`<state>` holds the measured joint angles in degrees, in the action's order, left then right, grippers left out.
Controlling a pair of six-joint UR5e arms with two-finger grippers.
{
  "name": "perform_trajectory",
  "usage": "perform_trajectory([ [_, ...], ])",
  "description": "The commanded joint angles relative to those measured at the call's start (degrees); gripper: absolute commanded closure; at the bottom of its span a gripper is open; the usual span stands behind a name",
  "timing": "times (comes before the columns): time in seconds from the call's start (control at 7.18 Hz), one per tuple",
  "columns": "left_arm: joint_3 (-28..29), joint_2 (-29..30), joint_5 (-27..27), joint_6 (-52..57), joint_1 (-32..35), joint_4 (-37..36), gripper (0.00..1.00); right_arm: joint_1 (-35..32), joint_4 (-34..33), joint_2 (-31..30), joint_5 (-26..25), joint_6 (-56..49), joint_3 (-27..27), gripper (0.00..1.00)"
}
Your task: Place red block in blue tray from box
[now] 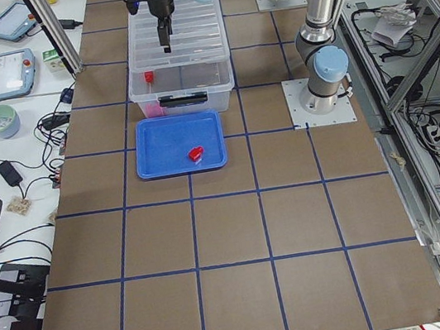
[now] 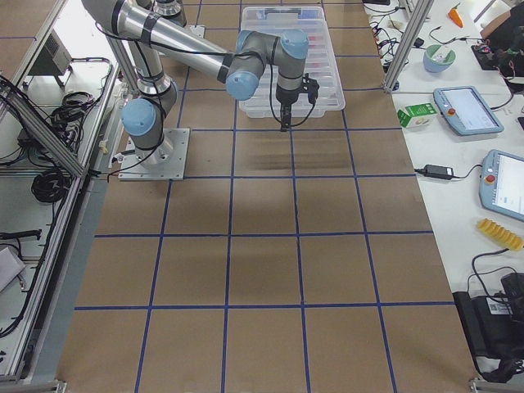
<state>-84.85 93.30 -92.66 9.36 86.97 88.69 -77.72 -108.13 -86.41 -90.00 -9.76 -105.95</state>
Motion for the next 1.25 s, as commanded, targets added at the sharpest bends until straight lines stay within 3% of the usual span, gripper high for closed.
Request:
perform_trajectory([
  [0.0,-1.01,-1.72,-0.06,-0.92,1.88,0.34,0.0,-5.05,-0.15,-0.07,0.0,5.97,0.22,0.0],
  [0.42,-2.52,-3.13,0.9,-1.36,1.89,-0.62,0.0,-6.92,-0.41,0.19,-0.08,7.04,0.66,0.0],
  [0.7,-2.51,-3.92,1.43,-1.36,1.62,-0.63,0.0,-6.92,0.54,-0.33,-0.26,7.04,5.11,0.0],
  [1.11,-2.6,-4.18,1.43,-1.36,1.71,-0.63,0.0,-12.07,20.01,-2.0,0.18,8.52,23.19,0.0],
])
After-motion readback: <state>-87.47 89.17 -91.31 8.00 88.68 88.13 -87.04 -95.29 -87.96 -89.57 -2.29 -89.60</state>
